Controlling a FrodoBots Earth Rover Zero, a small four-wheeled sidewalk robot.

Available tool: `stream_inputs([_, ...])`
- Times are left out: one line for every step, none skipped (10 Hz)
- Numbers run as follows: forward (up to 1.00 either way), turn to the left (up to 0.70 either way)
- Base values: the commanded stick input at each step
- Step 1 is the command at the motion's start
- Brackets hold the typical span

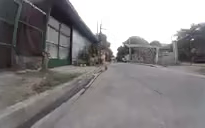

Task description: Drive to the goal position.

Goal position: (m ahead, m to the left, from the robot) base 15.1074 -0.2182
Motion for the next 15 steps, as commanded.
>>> stream_inputs([0.70,0.00])
stream_inputs([0.70,0.00])
stream_inputs([0.70,0.00])
stream_inputs([0.70,0.00])
stream_inputs([0.70,0.00])
stream_inputs([0.70,0.00])
stream_inputs([0.70,0.00])
stream_inputs([0.70,0.00])
stream_inputs([0.70,0.00])
stream_inputs([0.70,0.00])
stream_inputs([0.70,0.00])
stream_inputs([0.70,0.00])
stream_inputs([0.70,0.00])
stream_inputs([0.70,0.00])
stream_inputs([0.70,0.00])
